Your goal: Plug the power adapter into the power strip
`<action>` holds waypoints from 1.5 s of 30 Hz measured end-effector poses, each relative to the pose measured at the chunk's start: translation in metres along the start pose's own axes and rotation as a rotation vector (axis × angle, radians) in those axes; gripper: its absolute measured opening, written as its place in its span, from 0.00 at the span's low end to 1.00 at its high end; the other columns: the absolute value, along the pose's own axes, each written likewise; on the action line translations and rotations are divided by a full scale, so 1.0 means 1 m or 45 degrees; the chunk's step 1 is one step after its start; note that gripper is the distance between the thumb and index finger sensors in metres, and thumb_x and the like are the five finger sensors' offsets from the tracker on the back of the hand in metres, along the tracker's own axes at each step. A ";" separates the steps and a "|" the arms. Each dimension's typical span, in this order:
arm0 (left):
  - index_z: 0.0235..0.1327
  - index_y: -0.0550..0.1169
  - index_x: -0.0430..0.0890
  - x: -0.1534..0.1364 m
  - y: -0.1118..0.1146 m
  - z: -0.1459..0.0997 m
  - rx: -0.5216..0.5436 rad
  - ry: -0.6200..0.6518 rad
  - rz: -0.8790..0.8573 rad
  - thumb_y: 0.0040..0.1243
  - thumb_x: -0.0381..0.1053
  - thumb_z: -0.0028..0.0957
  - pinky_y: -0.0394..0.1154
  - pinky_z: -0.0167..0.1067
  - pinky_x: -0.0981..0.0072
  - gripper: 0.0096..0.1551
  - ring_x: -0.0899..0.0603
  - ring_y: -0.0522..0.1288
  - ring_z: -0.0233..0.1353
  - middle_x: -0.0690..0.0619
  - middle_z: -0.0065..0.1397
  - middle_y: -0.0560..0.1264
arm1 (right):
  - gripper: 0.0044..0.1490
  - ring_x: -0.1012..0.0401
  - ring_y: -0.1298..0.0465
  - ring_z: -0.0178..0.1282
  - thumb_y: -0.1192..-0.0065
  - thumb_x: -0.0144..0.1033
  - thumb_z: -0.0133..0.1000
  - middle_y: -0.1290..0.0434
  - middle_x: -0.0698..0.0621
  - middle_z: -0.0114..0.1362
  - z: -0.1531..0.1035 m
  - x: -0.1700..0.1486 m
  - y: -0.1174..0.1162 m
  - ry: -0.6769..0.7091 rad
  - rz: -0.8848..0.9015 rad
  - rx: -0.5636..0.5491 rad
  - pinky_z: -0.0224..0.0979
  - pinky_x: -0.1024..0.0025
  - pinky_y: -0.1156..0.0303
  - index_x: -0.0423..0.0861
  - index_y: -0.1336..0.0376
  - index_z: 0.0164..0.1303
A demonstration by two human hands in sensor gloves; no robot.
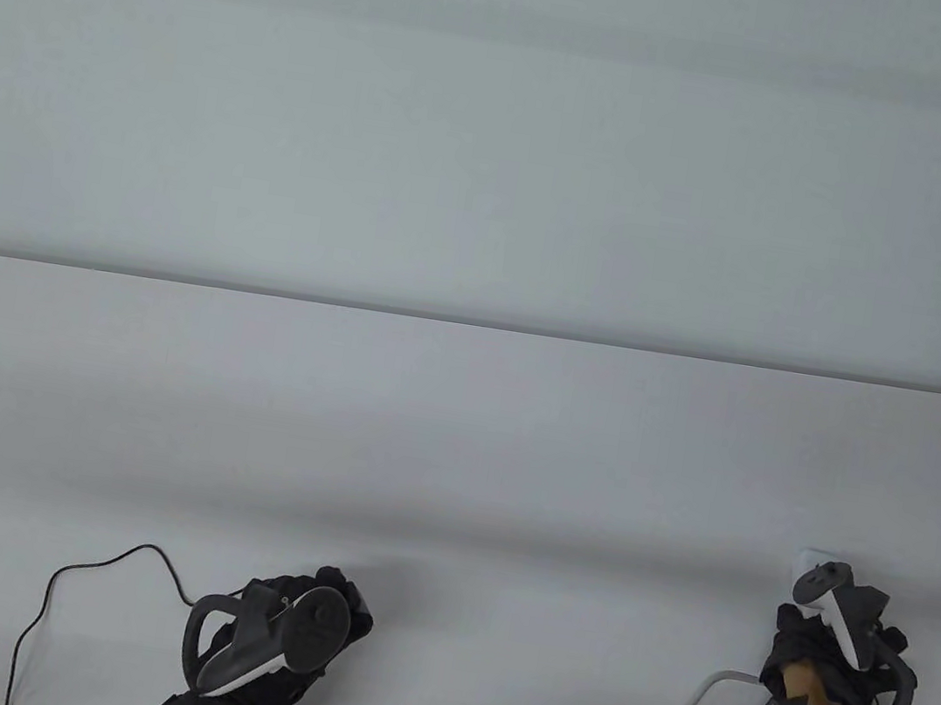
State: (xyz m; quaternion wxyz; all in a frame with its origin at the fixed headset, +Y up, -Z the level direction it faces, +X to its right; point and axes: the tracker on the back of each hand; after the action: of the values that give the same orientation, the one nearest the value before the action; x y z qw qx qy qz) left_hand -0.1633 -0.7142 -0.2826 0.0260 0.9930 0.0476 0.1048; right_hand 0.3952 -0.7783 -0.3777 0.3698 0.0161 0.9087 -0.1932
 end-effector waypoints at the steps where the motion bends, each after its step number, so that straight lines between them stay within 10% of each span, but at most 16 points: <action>1: 0.66 0.75 0.42 -0.001 0.000 0.000 0.010 0.003 -0.023 0.51 0.70 0.47 0.77 0.65 0.39 0.43 0.36 0.88 0.54 0.43 0.55 0.86 | 0.58 0.40 0.61 0.85 0.58 0.62 0.60 0.54 0.38 0.88 -0.003 0.001 0.001 -0.002 -0.009 -0.024 0.77 0.32 0.59 0.35 0.68 0.83; 18: 0.68 0.75 0.47 -0.014 -0.002 0.003 -0.002 0.050 -0.188 0.54 0.69 0.45 0.76 0.68 0.40 0.42 0.36 0.86 0.62 0.45 0.62 0.84 | 0.55 0.37 0.53 0.85 0.39 0.48 0.56 0.51 0.38 0.88 -0.104 0.092 0.031 0.614 0.196 -0.170 0.76 0.30 0.54 0.42 0.60 0.85; 45: 0.69 0.75 0.48 -0.016 -0.003 0.002 -0.009 0.082 -0.218 0.55 0.69 0.45 0.75 0.68 0.40 0.42 0.36 0.85 0.63 0.46 0.63 0.84 | 0.54 0.42 0.58 0.87 0.36 0.46 0.54 0.52 0.47 0.90 -0.268 0.219 -0.052 1.423 -0.238 0.105 0.78 0.33 0.58 0.52 0.60 0.85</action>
State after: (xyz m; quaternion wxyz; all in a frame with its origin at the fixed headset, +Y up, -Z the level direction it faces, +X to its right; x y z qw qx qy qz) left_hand -0.1790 -0.7131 -0.2878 0.0369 0.9813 0.1326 0.1343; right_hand 0.0488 -0.7537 -0.3344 -0.1869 0.0498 0.9555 -0.2227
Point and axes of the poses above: the tracker on the back of each hand, its own x axis roughly to the thumb side, its own z axis roughly from the wrist to the fingertips, y = z × x
